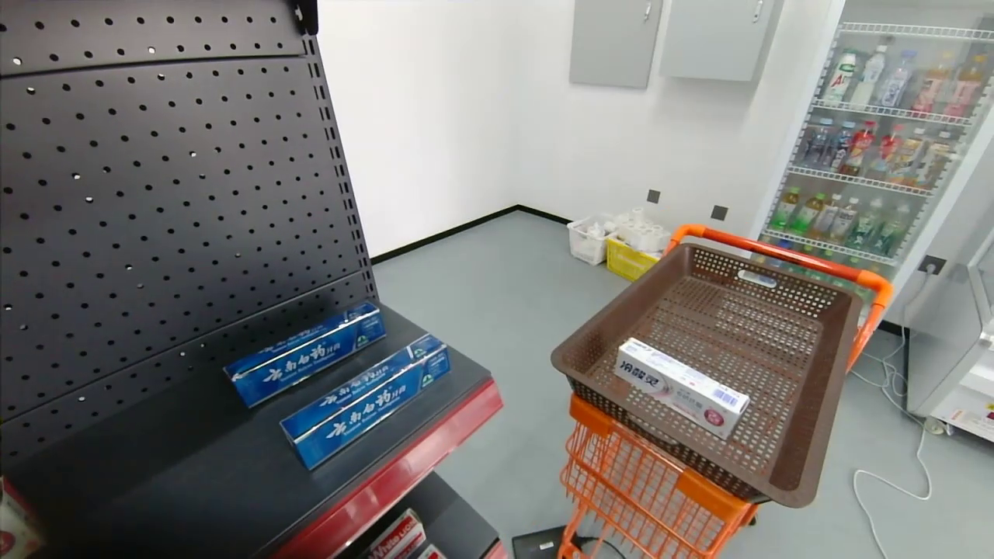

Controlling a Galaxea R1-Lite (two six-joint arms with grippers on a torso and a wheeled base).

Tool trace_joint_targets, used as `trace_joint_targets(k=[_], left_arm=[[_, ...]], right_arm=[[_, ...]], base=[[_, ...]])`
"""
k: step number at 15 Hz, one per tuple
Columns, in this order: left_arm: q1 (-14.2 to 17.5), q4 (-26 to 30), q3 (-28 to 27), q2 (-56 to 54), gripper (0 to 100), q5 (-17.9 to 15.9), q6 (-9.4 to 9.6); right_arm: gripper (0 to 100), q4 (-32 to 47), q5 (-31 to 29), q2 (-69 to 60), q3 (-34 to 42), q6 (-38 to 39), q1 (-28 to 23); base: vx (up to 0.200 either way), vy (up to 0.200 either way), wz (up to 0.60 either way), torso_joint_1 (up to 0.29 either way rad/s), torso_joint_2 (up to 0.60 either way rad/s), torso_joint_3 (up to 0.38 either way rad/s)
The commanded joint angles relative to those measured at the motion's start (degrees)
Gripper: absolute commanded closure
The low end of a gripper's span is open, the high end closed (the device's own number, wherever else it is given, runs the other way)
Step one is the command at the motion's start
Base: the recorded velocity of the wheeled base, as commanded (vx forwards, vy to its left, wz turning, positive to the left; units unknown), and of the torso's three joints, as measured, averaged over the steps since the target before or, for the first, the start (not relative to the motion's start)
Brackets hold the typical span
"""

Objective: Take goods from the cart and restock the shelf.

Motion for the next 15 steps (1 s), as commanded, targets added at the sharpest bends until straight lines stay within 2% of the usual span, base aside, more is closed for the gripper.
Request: trace_joint_targets(k=[1,8,10,13,15], left_arm=[[0.11,-0.01,0.01,0.00,0,-0.01,-0.05],[0.02,-0.01,0.01,0.00,0,-0.01,0.04],[0.02,-0.01,0.10,0.00,0,-0.28,0.92],[0.02,0.08,0.10,0.00,0,-0.10,0.74],[0.11,0.08,0.01,0.00,0,-0.19,0.65]], right_arm=[[0,0.00,0.01,0.02,0.00,-0.03,-0.01],[0,0.00,0.10,0.02,0.00,-0.12,-0.01],[0,0.00,0.10,0.02,0.00,-0.03,-0.01],[0,0.00,0.10,0.02,0.00,-0.03,-0.01],[0,0.00,0.10,0.02,0.00,-0.03,-0.01]], base=[[0.000,0.000,0.00,0.000,0.00,0.000],[0.000,0.000,0.00,0.000,0.00,0.000],[0.000,0.000,0.00,0.000,0.00,0.000],[-0.200,0.000,0.00,0.004,0.01,0.001],[0.000,0.000,0.00,0.000,0.00,0.000]])
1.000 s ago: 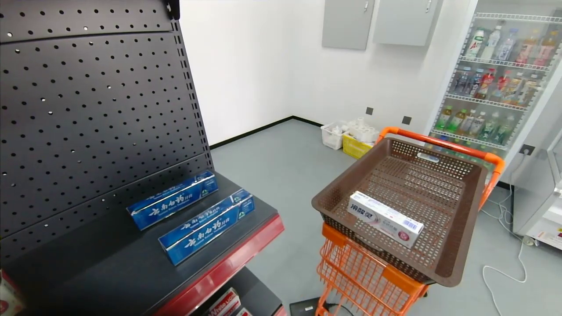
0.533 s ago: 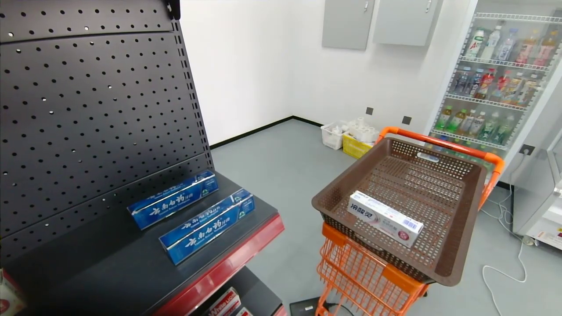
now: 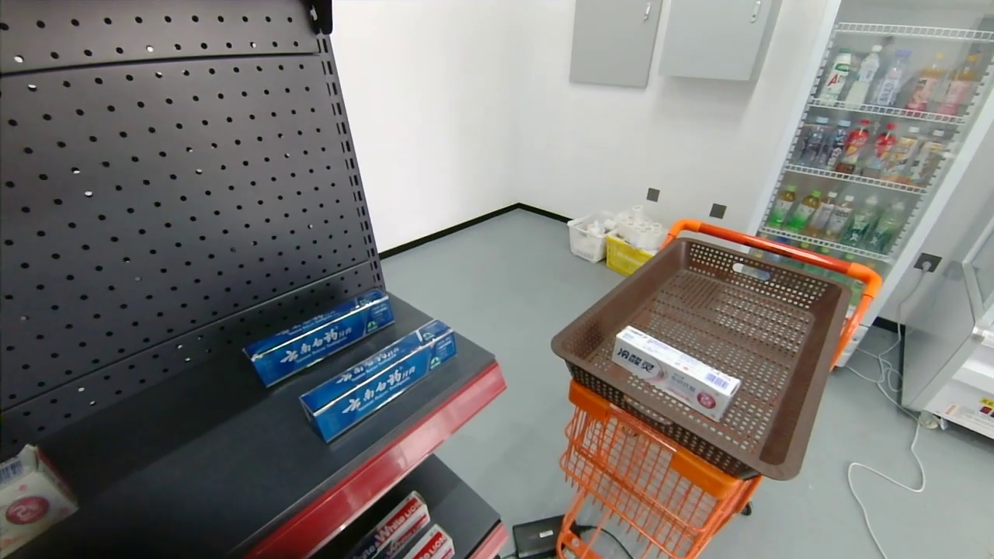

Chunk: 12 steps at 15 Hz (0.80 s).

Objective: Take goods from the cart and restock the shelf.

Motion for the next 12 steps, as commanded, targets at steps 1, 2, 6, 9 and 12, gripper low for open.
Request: trace_joint_targets(k=[1,2,6,9,12], left_arm=[[0.02,-0.07,-0.09,0.00,0,0.07,0.00],[0.02,-0.07,-0.09,0.00,0,0.07,-0.09],[0.02,0.02,-0.09,0.00,0,-0.02,-0.09],[0.02,0.02,-0.09,0.00,0,-0.02,-0.09],[0.02,0.02,-0.09,0.00,0,-0.02,-0.09]], right_arm=[[0,0.00,0.00,0.02,0.00,-0.03,-0.01],[0,0.00,0.00,0.02,0.00,-0.03,-0.01],[0,0.00,0.00,0.02,0.00,-0.03,-0.01],[0,0.00,0.00,0.02,0.00,-0.12,-0.01],[0,0.00,0.00,0.02,0.00,-0.03,-0.01]], base=[[0.000,0.000,0.00,0.000,0.00,0.000],[0.000,0.000,0.00,0.000,0.00,0.000],[0.000,0.000,0.00,0.000,0.00,0.000],[0.000,0.000,0.00,0.000,0.00,0.000],[0.000,0.000,0.40,0.002,0.00,0.002]])
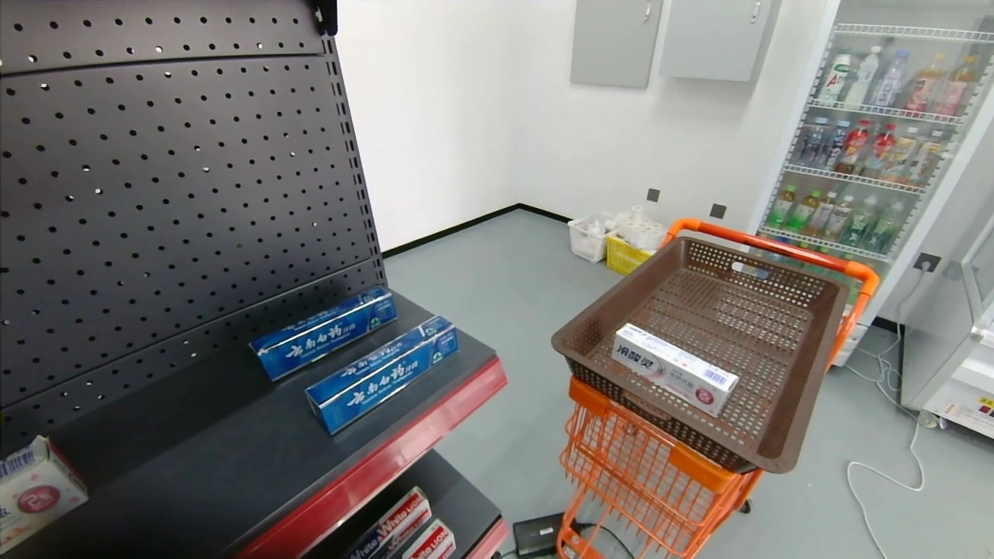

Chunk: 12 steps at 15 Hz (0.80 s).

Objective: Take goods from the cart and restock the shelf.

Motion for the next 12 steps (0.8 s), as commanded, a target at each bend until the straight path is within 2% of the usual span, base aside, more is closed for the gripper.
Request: trace_joint_targets(k=[1,6,7,9,12], left_arm=[[0.13,-0.12,0.01,0.00,0,0.01,-0.01],[0.04,-0.03,0.10,0.00,0,-0.08,0.52],[0.04,-0.03,0.10,0.00,0,-0.08,0.87],[0.13,-0.03,0.10,0.00,0,0.09,0.43],[0.04,-0.03,0.10,0.00,0,0.18,-0.01]], right_arm=[[0,0.00,0.02,0.02,0.00,0.00,0.11],[0,0.00,0.02,0.02,0.00,0.00,0.02],[0,0.00,0.02,0.02,0.00,0.00,0.02],[0,0.00,0.02,0.02,0.00,0.00,0.02],[0,0.00,0.02,0.02,0.00,0.00,0.02]], base=[[0.000,0.000,0.00,0.000,0.00,0.000],[0.000,0.000,0.00,0.000,0.00,0.000],[-0.200,0.000,0.00,-0.002,-0.01,0.002],[-0.200,-0.200,0.00,0.012,0.01,0.000],[0.000,0.000,0.00,0.000,0.00,0.000]])
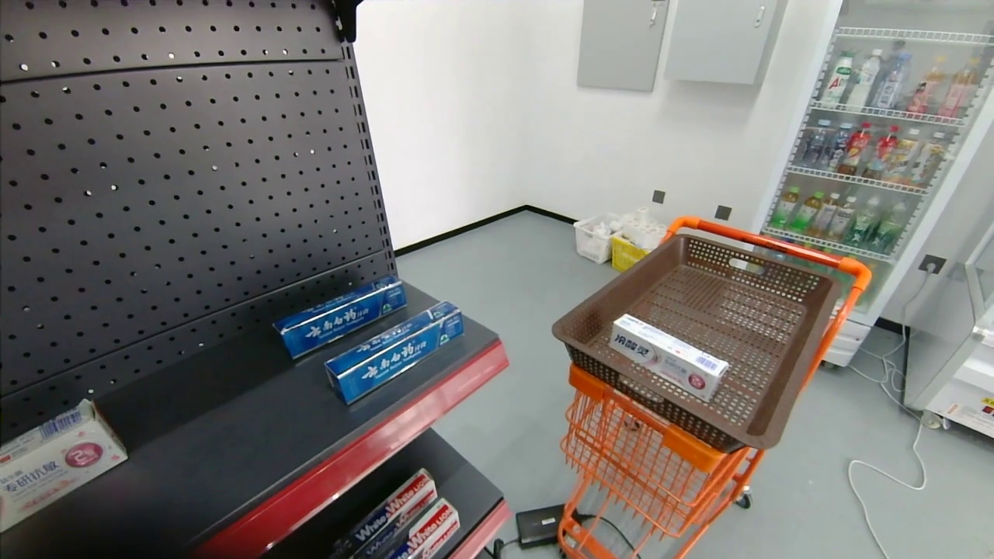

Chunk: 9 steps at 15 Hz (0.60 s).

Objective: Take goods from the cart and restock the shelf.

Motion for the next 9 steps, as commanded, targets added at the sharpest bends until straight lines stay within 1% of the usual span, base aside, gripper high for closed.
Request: trace_joint_targets(k=[1,9], left_arm=[[-0.11,0.02,-0.06,0.00,0,-0.02,-0.04],[-0.11,0.02,-0.06,0.00,0,-0.02,-0.13]], right_arm=[[0,-0.02,0.05,0.02,0.00,-0.09,-0.11],[0,-0.02,0.05,0.02,0.00,-0.09,-0.02]], base=[[0.000,0.000,0.00,0.000,0.00,0.000],[0.000,0.000,0.00,0.000,0.00,0.000]])
